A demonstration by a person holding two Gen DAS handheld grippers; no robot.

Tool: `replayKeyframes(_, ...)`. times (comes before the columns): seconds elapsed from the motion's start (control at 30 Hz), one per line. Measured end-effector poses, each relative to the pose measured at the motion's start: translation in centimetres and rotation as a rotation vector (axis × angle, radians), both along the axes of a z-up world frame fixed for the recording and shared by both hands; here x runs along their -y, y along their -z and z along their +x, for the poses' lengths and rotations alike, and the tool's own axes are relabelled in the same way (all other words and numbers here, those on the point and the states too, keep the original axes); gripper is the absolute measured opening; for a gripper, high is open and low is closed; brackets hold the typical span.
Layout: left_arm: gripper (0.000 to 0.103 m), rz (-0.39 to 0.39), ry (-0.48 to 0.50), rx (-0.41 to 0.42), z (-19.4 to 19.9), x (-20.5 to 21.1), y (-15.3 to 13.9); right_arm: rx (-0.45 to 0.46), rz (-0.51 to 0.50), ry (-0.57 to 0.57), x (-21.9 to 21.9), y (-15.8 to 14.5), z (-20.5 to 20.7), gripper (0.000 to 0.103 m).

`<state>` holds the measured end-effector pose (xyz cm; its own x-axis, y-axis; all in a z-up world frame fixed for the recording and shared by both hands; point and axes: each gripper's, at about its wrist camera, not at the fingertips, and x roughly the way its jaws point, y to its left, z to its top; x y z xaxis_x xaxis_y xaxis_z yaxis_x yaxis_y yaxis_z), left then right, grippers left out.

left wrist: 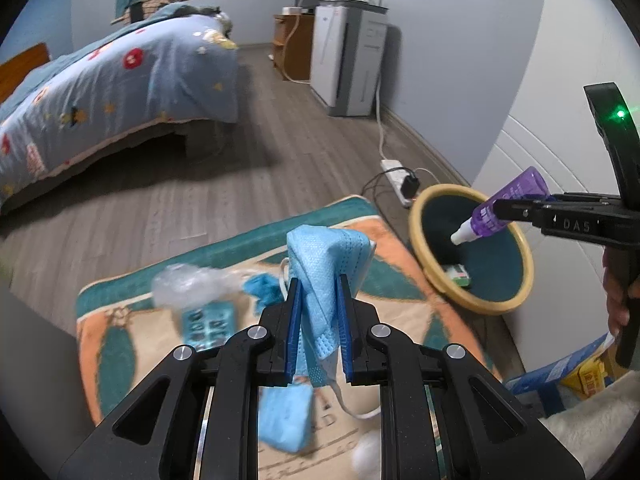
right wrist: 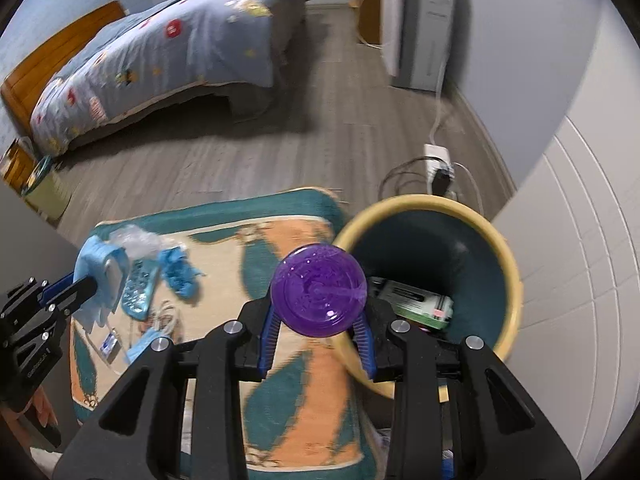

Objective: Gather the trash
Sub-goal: 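Carry the purple bottle and blue mask to the bin and open both tools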

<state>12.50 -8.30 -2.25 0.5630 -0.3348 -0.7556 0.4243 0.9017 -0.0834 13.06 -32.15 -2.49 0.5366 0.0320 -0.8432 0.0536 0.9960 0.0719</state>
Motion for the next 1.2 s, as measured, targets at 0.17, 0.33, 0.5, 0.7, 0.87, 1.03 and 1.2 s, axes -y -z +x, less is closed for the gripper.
replayKeyframes(0.17, 0.018, 0.007, 0.049, -0.008, 0.3, 3.6, 0.5, -0.006, -0.040, 0.075, 4.7, 0.4, 0.0, 0.032)
replayKeyframes(0.33, 0.018, 0.031, 0.118, -0.020, 0.4, 7.8, 1.6, -0.046, -0.058, 0.132, 8.9, 1.9, 0.1, 0.032)
replayKeyframes(0.5, 0.018, 0.054, 0.179, -0.030, 0.4, 11.7, 2.8, -0.109, -0.027, 0.166, 11.4, 3.9, 0.5, 0.032)
replayKeyframes(0.7, 0.018, 0.045, 0.238, -0.063, 0.3, 16.1, 4.4, -0.173, -0.024, 0.191, 13.3, 6.1, 0.4, 0.032)
replayKeyframes(0.87, 0.018, 0.065, 0.284, -0.096, 0.0, 19.0, 6.2, -0.214, -0.014, 0.199, 14.0, 7.2, 0.3, 0.032)
replayKeyframes(1.03, 0.018, 0.097, 0.298, -0.117, 0.0, 20.4, 7.8, -0.244, -0.018, 0.187, 14.0, 8.1, 0.5, 0.032)
replayKeyframes(1.2, 0.018, 0.116, 0.297, -0.073, 0.0, 21.2, 8.3, -0.232, -0.010, 0.185, 14.1, 8.3, 0.5, 0.032)
